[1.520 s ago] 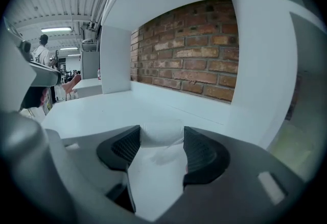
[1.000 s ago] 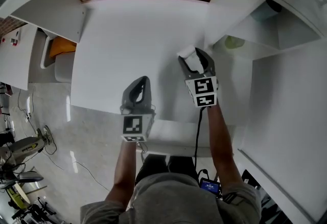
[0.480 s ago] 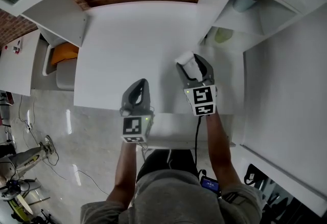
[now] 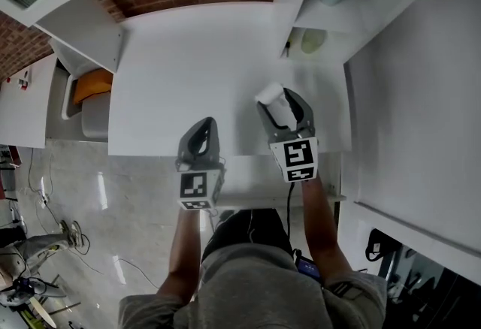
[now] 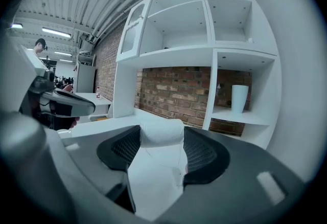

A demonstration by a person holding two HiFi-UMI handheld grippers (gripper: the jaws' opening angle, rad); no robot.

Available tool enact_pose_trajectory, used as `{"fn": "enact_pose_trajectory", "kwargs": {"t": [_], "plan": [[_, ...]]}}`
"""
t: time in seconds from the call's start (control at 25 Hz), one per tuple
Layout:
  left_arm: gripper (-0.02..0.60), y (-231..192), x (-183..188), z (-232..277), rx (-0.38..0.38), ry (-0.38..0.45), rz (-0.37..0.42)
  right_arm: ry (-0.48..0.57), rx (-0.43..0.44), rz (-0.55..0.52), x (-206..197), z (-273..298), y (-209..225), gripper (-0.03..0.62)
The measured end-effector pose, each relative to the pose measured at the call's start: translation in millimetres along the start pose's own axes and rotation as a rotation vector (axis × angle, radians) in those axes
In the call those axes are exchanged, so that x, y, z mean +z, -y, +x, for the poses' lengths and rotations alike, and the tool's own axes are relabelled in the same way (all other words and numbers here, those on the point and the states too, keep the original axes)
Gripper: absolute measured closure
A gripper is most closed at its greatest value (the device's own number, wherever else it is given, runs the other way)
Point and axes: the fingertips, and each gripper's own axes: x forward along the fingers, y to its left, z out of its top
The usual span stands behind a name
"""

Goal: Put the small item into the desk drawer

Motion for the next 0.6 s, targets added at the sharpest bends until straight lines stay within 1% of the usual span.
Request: {"fn": "enact_pose_trajectory", "kwargs": {"t": [0.28,0.6], "plan": [[0.569,27,-1,-20,-0.056,0.007,0.015,0.015,-0.040,0.015,-4,-49,-12,0.326],[0.569,63,-2,-39,-0.136,0.009,0.041,0.008,-0.102,0.025,-15,-99,-10,0.325]]}}
